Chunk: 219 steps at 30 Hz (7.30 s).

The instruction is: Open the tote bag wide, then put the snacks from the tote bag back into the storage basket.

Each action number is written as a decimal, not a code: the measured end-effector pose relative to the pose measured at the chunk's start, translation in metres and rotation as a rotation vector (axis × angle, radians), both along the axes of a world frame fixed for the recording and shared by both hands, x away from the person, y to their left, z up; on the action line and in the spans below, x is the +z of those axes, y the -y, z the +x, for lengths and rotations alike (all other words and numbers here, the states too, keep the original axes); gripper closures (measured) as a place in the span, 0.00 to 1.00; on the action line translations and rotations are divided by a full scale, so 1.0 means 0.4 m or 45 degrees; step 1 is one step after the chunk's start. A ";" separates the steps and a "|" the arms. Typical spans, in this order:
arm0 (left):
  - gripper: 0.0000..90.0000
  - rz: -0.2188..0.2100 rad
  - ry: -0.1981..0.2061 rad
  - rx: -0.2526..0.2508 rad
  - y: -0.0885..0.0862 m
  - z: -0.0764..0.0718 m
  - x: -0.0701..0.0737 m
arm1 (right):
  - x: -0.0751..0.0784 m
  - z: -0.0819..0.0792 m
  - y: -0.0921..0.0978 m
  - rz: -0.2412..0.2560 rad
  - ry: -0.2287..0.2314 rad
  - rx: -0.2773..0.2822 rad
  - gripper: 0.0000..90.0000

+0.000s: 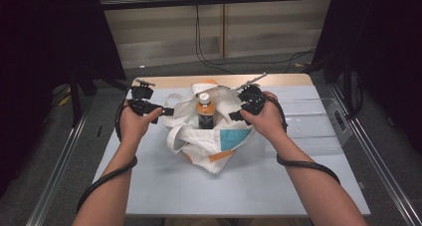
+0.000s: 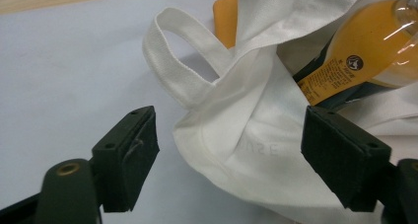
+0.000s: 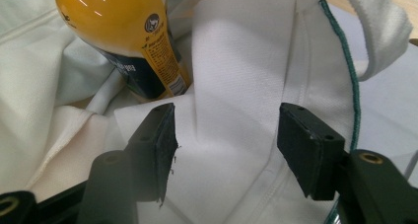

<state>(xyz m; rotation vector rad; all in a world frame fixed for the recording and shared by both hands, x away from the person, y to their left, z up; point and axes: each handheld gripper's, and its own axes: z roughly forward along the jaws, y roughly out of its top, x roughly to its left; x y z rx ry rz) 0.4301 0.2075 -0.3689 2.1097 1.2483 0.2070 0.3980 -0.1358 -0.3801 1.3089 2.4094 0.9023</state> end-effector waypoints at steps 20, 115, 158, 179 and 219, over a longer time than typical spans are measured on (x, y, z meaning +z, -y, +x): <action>0.12 -0.030 0.010 -0.017 -0.058 -0.063 -0.004 | 0.014 -0.008 -0.026 0.030 0.016 0.030 0.34; 0.06 -0.065 0.006 -0.041 -0.091 -0.200 -0.164 | 0.009 0.033 -0.137 0.021 0.070 0.152 0.21; 0.06 -0.095 -0.010 -0.027 -0.093 -0.203 -0.172 | 0.038 0.079 -0.188 0.016 0.029 0.237 0.20; 0.06 -0.089 -0.012 -0.033 -0.094 -0.203 -0.175 | -0.012 0.097 -0.227 -0.021 -0.022 0.227 0.20; 0.07 -0.071 -0.019 -0.042 -0.091 -0.204 -0.179 | 0.048 0.090 -0.197 0.001 -0.056 0.232 0.34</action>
